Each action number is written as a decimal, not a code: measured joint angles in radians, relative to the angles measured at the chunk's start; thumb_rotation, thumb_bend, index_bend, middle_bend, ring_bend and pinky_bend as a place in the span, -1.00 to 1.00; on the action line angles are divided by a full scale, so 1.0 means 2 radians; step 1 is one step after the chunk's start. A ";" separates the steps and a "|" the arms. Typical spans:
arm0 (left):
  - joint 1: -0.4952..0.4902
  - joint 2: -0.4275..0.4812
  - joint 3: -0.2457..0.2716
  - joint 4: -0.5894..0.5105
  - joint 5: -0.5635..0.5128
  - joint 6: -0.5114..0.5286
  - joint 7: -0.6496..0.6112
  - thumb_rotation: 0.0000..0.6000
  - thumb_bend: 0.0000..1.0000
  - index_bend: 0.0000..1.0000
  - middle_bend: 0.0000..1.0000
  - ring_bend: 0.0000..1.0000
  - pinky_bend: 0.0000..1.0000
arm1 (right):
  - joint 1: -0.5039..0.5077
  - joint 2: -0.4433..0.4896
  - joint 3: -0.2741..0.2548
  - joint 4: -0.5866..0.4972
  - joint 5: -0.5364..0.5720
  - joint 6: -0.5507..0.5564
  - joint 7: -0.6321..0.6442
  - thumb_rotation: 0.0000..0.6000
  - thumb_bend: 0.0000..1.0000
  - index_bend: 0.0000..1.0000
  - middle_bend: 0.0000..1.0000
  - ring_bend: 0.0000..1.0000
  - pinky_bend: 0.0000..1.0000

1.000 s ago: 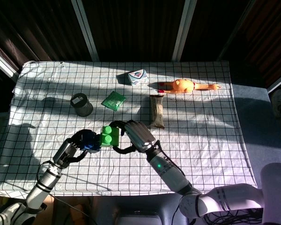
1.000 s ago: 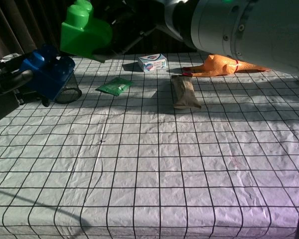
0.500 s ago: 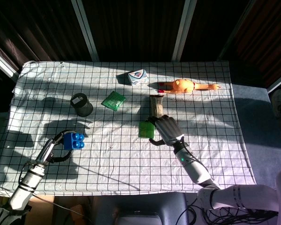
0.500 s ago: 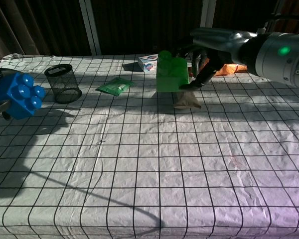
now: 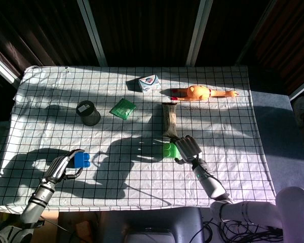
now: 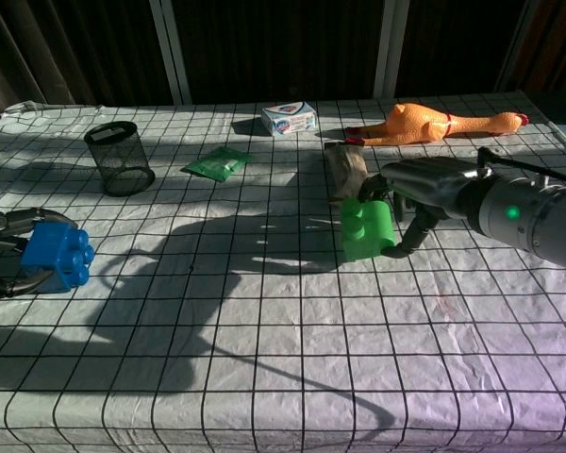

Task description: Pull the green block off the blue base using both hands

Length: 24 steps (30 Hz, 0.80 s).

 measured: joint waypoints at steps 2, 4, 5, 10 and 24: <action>-0.001 -0.001 0.000 0.001 0.000 -0.001 0.001 1.00 0.23 -0.03 -0.04 -0.57 -0.71 | 0.000 0.000 -0.002 0.000 0.003 -0.003 -0.003 1.00 -0.43 -0.41 -0.34 -0.67 -0.58; -0.002 -0.001 0.001 0.002 0.002 -0.005 0.005 1.00 0.00 -0.45 -0.48 -0.86 -0.88 | 0.002 0.004 -0.003 -0.003 0.007 -0.007 -0.005 1.00 -0.44 -0.88 -0.72 -0.92 -0.75; -0.004 -0.001 0.002 0.002 0.003 -0.010 0.010 1.00 -0.10 -0.65 -0.68 -0.95 -0.95 | 0.003 0.007 -0.003 -0.006 0.011 -0.011 -0.007 1.00 -0.45 -1.00 -0.89 -0.99 -0.84; -0.012 0.014 0.016 -0.002 0.019 -0.027 0.014 1.00 -0.30 -1.00 -1.00 -1.00 -1.00 | 0.004 0.054 0.000 -0.055 0.028 -0.047 -0.003 1.00 -0.54 -1.00 -1.00 -1.00 -0.99; 0.022 0.115 0.029 -0.103 0.055 0.063 0.116 1.00 -0.37 -1.00 -1.00 -1.00 -1.00 | -0.101 0.255 -0.039 -0.197 -0.131 0.023 0.086 1.00 -0.64 -1.00 -1.00 -1.00 -1.00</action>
